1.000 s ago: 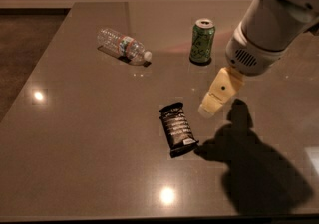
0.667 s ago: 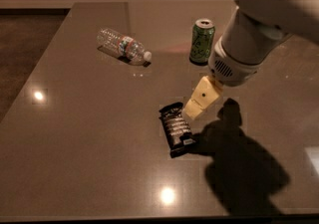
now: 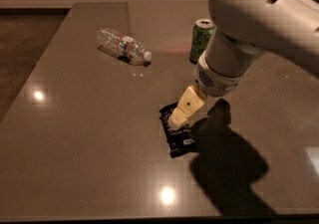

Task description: Move rxbar chocolate near green can

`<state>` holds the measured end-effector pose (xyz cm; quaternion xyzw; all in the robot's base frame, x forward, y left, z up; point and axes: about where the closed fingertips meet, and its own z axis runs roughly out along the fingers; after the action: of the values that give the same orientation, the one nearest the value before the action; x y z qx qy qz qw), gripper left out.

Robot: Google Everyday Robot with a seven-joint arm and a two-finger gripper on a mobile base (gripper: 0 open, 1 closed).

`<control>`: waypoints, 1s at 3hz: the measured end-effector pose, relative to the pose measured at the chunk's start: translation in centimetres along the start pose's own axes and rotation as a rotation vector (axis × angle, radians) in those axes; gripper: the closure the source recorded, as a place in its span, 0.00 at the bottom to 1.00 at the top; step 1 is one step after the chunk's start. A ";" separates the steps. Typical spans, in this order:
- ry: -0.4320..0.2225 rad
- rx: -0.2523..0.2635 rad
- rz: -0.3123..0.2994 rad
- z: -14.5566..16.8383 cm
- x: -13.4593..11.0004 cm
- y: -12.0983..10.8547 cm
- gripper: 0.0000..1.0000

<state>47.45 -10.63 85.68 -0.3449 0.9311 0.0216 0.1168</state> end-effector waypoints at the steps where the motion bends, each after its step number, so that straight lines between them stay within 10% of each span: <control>1: 0.023 -0.012 -0.009 1.3 -0.3 1.7 0.00; 3: 0.069 -0.037 -0.026 3.0 -0.5 4.6 0.15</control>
Offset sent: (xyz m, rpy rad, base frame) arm -0.0227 0.0478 -0.0378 -0.0313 0.0902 0.0286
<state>45.44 -6.49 82.73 -0.3595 0.9295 0.0254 0.0783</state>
